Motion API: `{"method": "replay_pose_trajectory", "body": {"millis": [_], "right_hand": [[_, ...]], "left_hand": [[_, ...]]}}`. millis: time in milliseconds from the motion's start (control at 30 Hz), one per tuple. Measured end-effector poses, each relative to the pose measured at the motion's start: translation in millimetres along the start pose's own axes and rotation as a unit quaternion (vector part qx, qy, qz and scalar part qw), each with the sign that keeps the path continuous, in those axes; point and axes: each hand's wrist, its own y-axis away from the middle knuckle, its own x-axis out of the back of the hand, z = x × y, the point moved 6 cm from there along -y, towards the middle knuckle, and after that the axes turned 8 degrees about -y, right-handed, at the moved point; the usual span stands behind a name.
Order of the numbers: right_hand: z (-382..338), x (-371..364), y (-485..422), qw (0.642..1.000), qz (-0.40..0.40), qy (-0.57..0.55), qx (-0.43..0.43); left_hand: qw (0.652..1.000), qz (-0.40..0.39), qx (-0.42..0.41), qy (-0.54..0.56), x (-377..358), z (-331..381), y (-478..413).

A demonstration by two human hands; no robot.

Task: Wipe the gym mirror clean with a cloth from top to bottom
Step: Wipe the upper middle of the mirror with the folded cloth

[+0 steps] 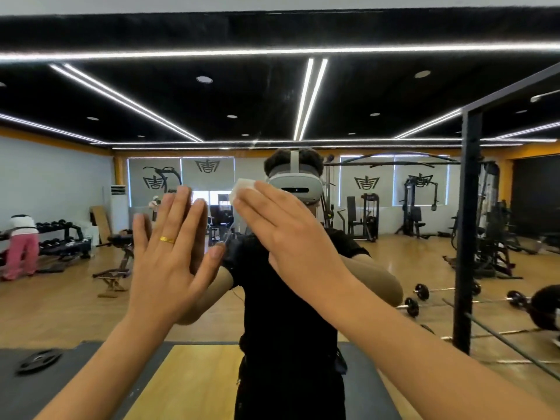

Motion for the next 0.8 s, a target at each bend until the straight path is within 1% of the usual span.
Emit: {"method": "replay_pose_trajectory", "body": {"millis": [100,200,333,400,467,533,600,667,733,800], "right_hand": [[2,-5,3,0.998,0.041,0.002,-0.044],[4,-8,-6,0.989,0.115,0.001,-0.090],[23,10,-41,0.955,0.223,0.000,-0.194],[31,18,-55,0.942,0.260,-0.012,-0.210],[25,13,-58,0.942,0.258,-0.016,-0.213],[0,-8,-51,0.952,0.230,-0.012,-0.200],[-35,-37,-36,0.971,0.189,0.001,-0.148],[-52,-50,-17,0.987,0.136,0.022,-0.086],[-47,-41,-15,0.994,0.086,0.054,-0.041],[-26,-24,-28,0.991,0.089,0.087,-0.048]], "left_hand": [[0.999,-0.007,-0.024,0.039,9,-10,2],[0.999,0.001,-0.034,0.026,19,-40,9],[0.999,-0.017,-0.041,0.015,16,-87,17],[0.997,-0.023,-0.072,0.007,11,-96,21],[0.996,-0.018,-0.085,-0.002,8,-98,24],[0.997,-0.010,-0.082,-0.008,7,-98,26],[0.997,0.000,-0.082,-0.009,7,-98,26],[0.996,0.005,-0.085,-0.012,6,-99,26],[0.996,0.009,-0.085,-0.013,6,-99,26],[0.996,0.010,-0.086,-0.017,6,-98,27]]}}
